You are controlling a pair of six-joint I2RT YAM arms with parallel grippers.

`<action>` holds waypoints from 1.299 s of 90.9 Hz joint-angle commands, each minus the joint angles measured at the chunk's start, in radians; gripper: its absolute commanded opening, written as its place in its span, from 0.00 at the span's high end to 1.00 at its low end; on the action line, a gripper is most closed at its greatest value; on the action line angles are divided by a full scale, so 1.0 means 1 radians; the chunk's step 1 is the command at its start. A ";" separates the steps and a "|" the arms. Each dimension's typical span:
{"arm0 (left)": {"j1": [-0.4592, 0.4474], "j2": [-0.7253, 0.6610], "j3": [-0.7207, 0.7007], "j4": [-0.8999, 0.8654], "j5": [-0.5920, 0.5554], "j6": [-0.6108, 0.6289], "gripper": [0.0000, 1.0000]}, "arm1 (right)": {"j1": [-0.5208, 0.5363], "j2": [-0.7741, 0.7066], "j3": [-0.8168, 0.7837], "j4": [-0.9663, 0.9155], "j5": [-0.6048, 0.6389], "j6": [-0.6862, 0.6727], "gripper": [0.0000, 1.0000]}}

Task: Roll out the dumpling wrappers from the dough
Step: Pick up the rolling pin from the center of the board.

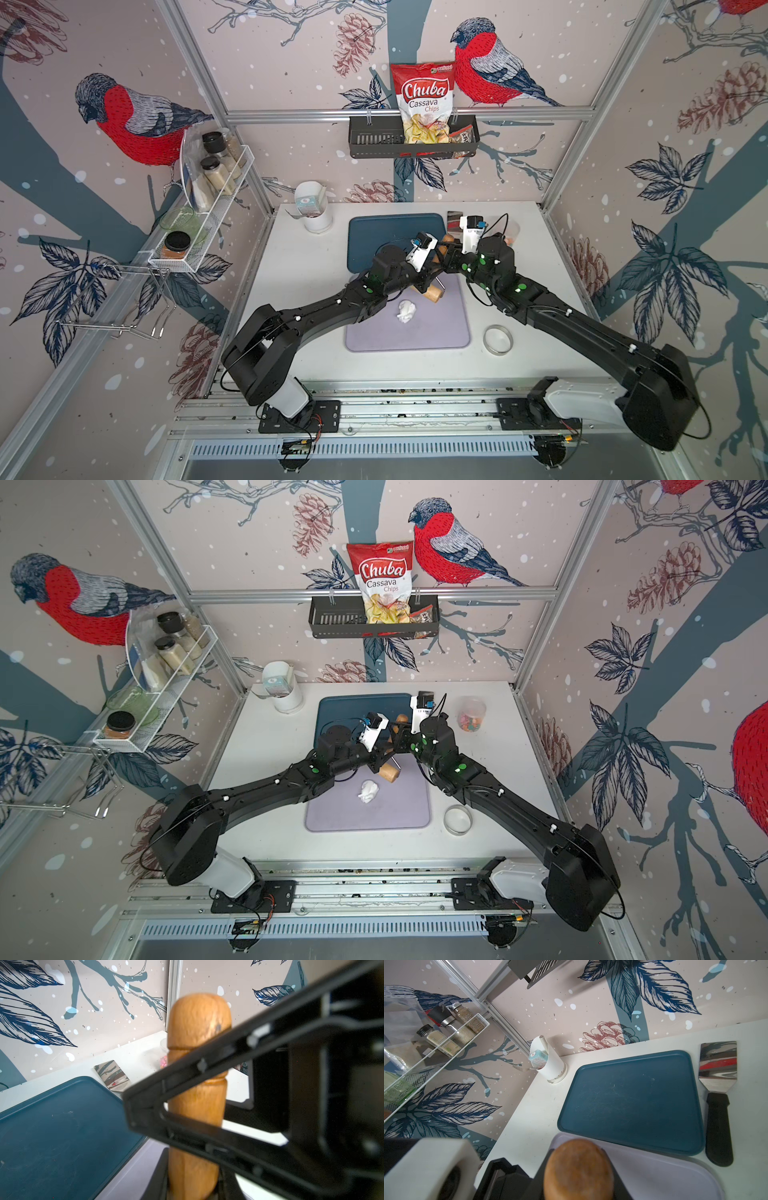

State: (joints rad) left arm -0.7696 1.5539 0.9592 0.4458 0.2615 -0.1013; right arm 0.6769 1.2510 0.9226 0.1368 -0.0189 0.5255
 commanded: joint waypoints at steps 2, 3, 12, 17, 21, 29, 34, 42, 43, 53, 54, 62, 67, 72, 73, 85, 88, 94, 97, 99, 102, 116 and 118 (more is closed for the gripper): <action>0.009 -0.026 -0.008 -0.013 0.012 0.047 1.00 | -0.043 -0.007 0.006 -0.007 -0.117 0.005 0.78; 0.010 -0.027 -0.009 -0.017 0.018 0.050 1.00 | -0.049 -0.009 0.005 -0.010 -0.134 0.003 0.75; 0.037 -0.051 -0.025 -0.031 0.119 0.078 1.00 | -0.120 -0.036 -0.010 -0.025 -0.321 -0.014 0.46; 0.044 -0.062 -0.031 -0.036 0.161 0.093 1.00 | -0.161 -0.048 -0.021 -0.032 -0.408 -0.019 0.37; 0.046 -0.069 -0.029 -0.052 0.186 0.116 1.00 | -0.178 -0.055 -0.029 -0.044 -0.447 -0.028 0.34; 0.046 -0.067 -0.017 -0.083 0.223 0.154 1.00 | -0.173 -0.058 -0.029 -0.077 -0.472 -0.071 0.29; 0.046 -0.058 -0.005 -0.098 0.228 0.162 1.00 | -0.166 -0.057 -0.026 -0.081 -0.475 -0.085 0.28; 0.046 -0.041 0.021 -0.122 0.252 0.173 1.00 | -0.151 -0.045 -0.022 -0.070 -0.459 -0.082 0.30; 0.046 -0.040 0.025 -0.123 0.253 0.174 1.00 | -0.149 -0.043 -0.020 -0.070 -0.457 -0.082 0.30; 0.046 -0.028 0.032 -0.122 0.261 0.172 1.00 | -0.135 -0.004 -0.005 -0.075 -0.426 -0.084 0.37; 0.046 -0.025 0.033 -0.122 0.260 0.171 1.00 | -0.134 -0.003 -0.003 -0.076 -0.427 -0.084 0.38; 0.046 -0.013 0.033 -0.138 0.251 0.175 1.00 | -0.120 0.038 0.013 -0.082 -0.443 -0.091 0.49; 0.046 -0.007 0.065 -0.156 0.244 0.179 1.00 | -0.111 0.049 0.018 -0.090 -0.437 -0.100 0.60; 0.046 -0.006 0.066 -0.166 0.238 0.182 1.00 | -0.111 0.054 0.021 -0.099 -0.414 -0.103 0.72; 0.046 -0.006 0.065 -0.166 0.235 0.181 1.00 | -0.111 0.053 0.019 -0.100 -0.408 -0.102 0.74; 0.047 -0.022 0.055 -0.170 0.227 0.167 0.67 | -0.116 0.043 -0.001 -0.076 -0.361 -0.080 1.00; 0.047 -0.035 0.049 -0.173 0.227 0.157 0.63 | -0.121 0.038 -0.007 -0.068 -0.347 -0.072 1.00; 0.052 -0.072 0.024 -0.173 0.214 0.128 0.50 | -0.136 0.030 -0.024 -0.048 -0.322 -0.050 1.00; 0.056 -0.094 -0.002 -0.166 0.196 0.104 0.46 | -0.149 0.026 -0.036 -0.037 -0.308 -0.033 1.00; 0.060 -0.112 -0.019 -0.162 0.177 0.081 0.44 | -0.155 0.023 -0.043 -0.032 -0.296 -0.024 1.00; 0.065 -0.145 -0.050 -0.158 0.135 0.045 0.40 | -0.169 0.020 -0.054 -0.029 -0.265 -0.006 1.00; 0.092 -0.323 -0.201 -0.270 -0.168 -0.184 0.36 | -0.216 0.014 -0.086 -0.066 -0.091 0.018 1.00; 0.092 -0.349 -0.219 -0.310 -0.230 -0.220 0.38 | -0.209 0.014 -0.088 -0.074 -0.061 0.011 1.00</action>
State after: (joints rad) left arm -0.6884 1.3079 0.8051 0.2493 0.3058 -0.1158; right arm 0.4675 1.2739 0.8429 0.0509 -0.2562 0.5079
